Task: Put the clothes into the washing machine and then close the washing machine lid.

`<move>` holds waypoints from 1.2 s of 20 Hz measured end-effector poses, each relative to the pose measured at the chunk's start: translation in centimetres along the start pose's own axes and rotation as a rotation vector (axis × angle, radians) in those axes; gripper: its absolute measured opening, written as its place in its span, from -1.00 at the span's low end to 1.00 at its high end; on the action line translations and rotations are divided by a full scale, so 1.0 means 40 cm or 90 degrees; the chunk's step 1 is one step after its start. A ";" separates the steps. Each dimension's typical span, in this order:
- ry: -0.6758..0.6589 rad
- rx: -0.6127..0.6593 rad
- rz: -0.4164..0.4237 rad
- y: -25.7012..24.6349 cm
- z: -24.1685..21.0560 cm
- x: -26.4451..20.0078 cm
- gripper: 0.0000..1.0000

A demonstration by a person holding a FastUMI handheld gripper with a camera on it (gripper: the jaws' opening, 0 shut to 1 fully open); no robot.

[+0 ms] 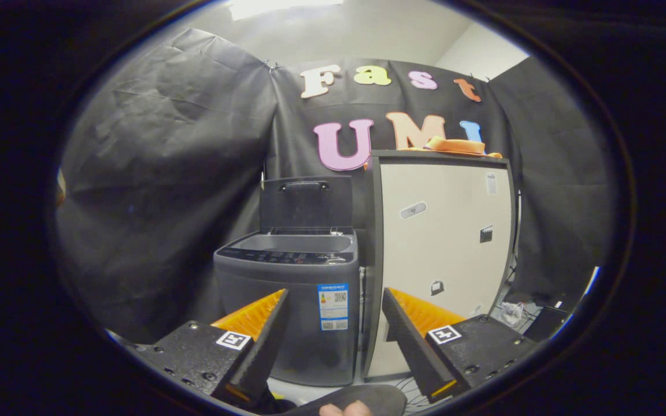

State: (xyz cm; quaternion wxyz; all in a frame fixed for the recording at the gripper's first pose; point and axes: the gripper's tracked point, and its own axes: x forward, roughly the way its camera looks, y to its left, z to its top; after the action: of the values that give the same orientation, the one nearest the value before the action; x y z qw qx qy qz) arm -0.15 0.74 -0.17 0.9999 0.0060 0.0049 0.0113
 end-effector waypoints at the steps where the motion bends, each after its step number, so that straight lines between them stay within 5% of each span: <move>1: -0.002 0.000 -0.001 -0.001 0.002 0.001 0.92; 11: 0.026 0.022 -0.042 -0.085 0.054 0.028 0.92; 24: 0.015 -0.163 -0.115 -0.291 0.500 0.310 0.99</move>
State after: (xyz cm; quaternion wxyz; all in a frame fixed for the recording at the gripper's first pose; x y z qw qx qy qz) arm 12.73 -10.86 19.54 0.9894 -0.1217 0.0155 -0.0780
